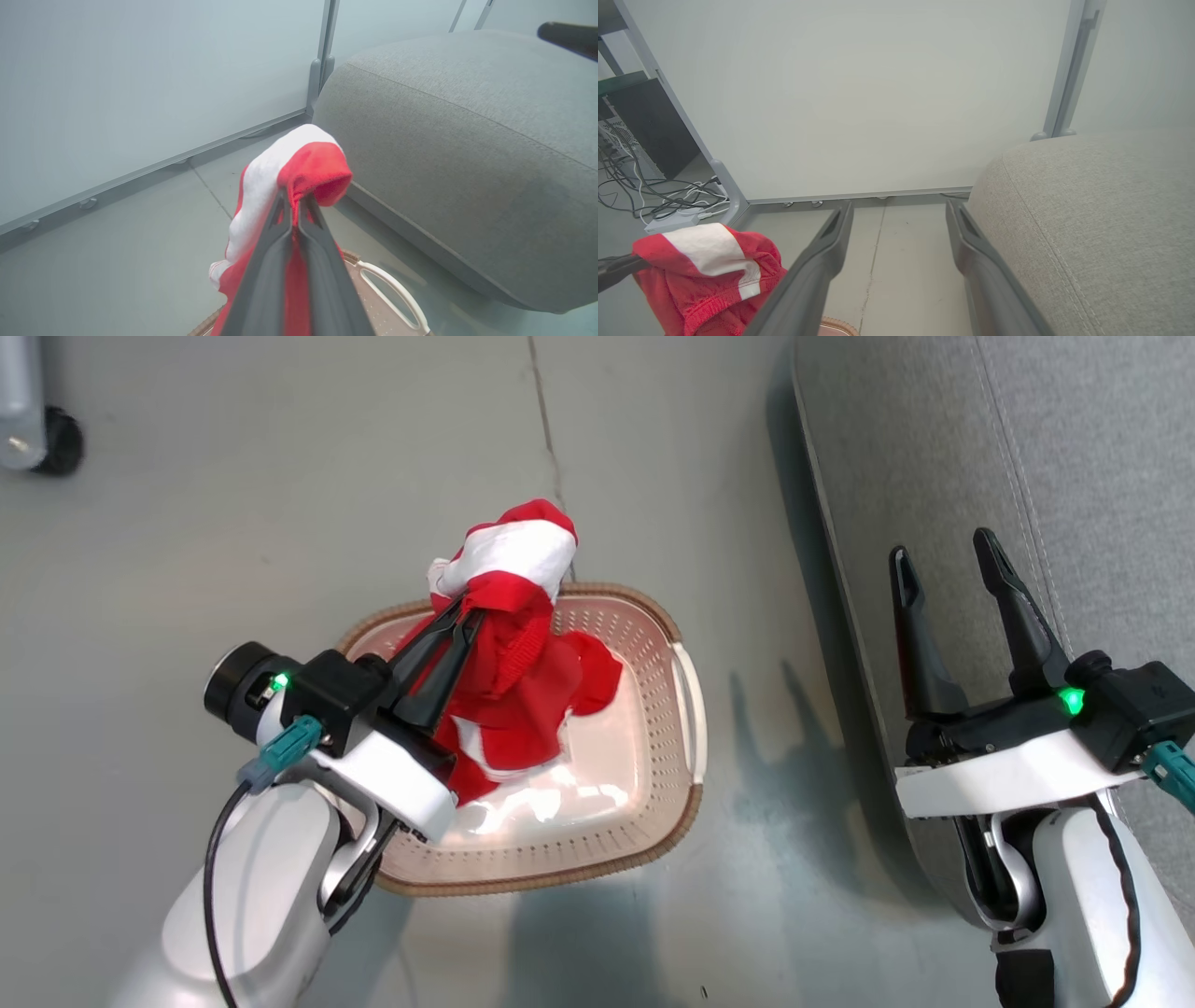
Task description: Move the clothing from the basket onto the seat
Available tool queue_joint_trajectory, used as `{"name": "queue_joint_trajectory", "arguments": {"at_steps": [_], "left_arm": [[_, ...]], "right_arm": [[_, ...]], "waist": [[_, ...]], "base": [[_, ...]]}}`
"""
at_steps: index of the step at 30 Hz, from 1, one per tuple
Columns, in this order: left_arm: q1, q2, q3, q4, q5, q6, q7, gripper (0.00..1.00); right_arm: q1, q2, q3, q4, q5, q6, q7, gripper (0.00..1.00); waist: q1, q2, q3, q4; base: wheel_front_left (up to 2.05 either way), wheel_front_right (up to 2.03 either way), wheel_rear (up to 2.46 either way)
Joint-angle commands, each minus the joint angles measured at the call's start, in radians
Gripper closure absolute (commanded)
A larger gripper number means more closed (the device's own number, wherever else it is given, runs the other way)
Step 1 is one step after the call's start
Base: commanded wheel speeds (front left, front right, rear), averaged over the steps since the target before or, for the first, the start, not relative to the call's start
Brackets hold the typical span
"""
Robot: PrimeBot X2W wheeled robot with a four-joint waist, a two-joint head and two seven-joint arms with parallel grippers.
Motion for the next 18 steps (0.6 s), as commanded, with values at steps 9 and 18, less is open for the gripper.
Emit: {"name": "queue_joint_trajectory", "arguments": {"at_steps": [9, 18], "left_arm": [[0.157, -0.035, 0.128, -0.194, -0.071, 0.052, -0.004, 1.00], [0.238, -0.055, 0.171, -0.271, -0.063, 0.070, -0.004, 1.00]], "right_arm": [[0.073, -0.006, -0.039, 0.015, -0.022, 0.002, 0.042, 0.00], [0.144, -0.006, -0.071, 0.013, -0.041, 0.002, 0.079, 0.00]], "waist": [[-0.0001, 0.0000, -0.181, 0.087], [-0.0001, 0.0000, -0.296, 0.117]], "base": [[0.00, 0.00, 0.00], [0.00, 0.00, 0.00]]}}
